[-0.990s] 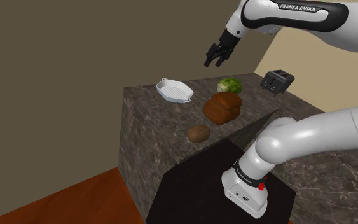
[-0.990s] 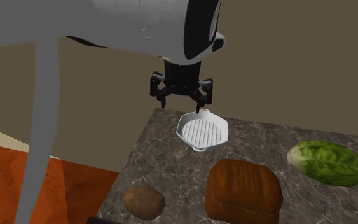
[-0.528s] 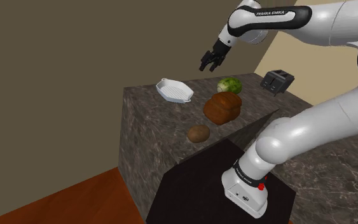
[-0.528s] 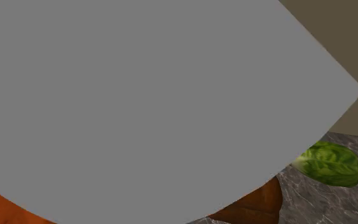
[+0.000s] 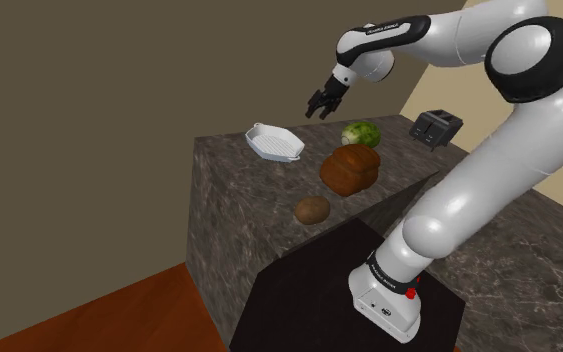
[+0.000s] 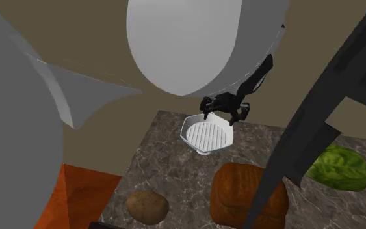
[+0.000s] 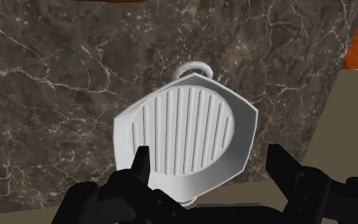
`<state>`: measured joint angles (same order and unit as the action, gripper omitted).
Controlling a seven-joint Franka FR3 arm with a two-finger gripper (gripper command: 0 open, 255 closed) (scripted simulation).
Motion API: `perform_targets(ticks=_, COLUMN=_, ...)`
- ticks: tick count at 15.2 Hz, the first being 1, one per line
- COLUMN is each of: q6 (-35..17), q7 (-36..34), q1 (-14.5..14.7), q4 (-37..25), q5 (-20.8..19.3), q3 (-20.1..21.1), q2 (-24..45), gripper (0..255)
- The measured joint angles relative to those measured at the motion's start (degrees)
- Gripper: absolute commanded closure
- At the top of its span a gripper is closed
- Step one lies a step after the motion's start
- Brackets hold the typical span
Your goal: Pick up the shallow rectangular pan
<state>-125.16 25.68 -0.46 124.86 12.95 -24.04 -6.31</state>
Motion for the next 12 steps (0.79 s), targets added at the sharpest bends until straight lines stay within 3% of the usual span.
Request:
perform_targets(ticks=6, q6=-0.04, q7=10.25, q1=-2.04, q4=-9.91, q5=11.52, q3=-1.95, q2=15.33, gripper=0)
perform_targets(ticks=12, q6=2.67, q7=17.35, q1=-7.68, q4=-22.77, q5=21.02, q3=-0.11, q2=30.86, gripper=0)
